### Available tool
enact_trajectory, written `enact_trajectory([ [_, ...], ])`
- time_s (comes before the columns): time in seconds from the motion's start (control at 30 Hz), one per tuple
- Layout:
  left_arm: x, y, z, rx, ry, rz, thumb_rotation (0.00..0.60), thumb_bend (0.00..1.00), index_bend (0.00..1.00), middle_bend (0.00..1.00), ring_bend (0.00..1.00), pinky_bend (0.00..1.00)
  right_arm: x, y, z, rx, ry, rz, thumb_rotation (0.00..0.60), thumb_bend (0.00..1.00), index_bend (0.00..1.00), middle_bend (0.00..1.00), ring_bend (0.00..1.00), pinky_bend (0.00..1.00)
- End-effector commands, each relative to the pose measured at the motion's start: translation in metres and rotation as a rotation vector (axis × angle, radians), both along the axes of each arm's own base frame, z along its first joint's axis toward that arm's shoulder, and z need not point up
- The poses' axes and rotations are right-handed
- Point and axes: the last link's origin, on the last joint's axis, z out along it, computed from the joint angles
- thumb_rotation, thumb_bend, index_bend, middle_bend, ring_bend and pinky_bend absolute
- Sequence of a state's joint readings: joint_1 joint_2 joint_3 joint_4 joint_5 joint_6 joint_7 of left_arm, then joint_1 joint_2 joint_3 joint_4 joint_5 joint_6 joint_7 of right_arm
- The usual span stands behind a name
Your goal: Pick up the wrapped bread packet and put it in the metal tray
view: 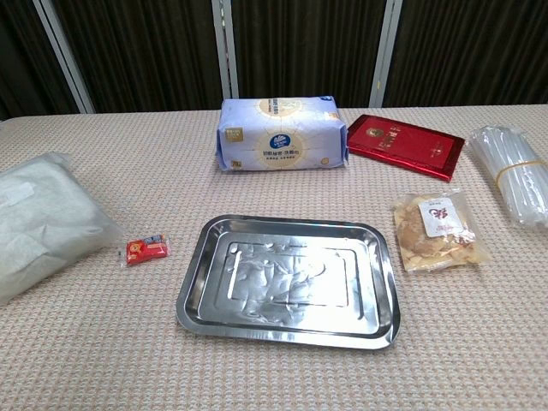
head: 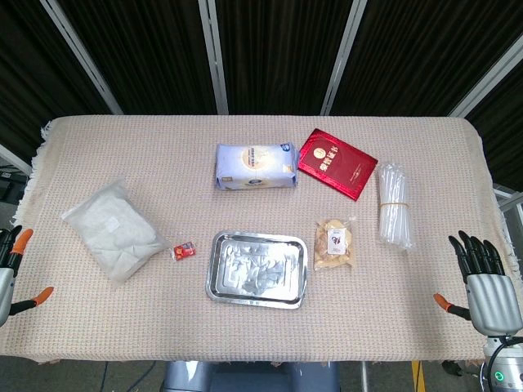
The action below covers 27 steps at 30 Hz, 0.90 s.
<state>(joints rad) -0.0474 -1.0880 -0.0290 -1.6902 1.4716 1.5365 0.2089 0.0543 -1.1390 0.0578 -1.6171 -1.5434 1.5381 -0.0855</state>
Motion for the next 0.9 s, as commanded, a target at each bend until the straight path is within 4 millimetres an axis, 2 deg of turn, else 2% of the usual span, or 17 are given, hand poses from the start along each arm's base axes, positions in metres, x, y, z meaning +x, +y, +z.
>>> enact_trajectory([
  [0.03, -0.0005, -0.0009, 0.0, 0.004, -0.003, -0.002, 0.511, 0.04, 0.07, 0.0, 0.0, 0.0, 0.0004, -0.0001, -0.0003, 0.0, 0.003, 0.002, 0.6, 0.0, 0.0, 0.0, 0.0, 0.0],
  [0.9, -0.0027, -0.0047, 0.0009, 0.007, -0.026, -0.007, 0.511, 0.04, 0.08, 0.0, 0.0, 0.0, 0.0059, -0.0002, -0.0022, 0.021, -0.018, 0.033, 0.6, 0.0, 0.0, 0.0, 0.0, 0.0],
])
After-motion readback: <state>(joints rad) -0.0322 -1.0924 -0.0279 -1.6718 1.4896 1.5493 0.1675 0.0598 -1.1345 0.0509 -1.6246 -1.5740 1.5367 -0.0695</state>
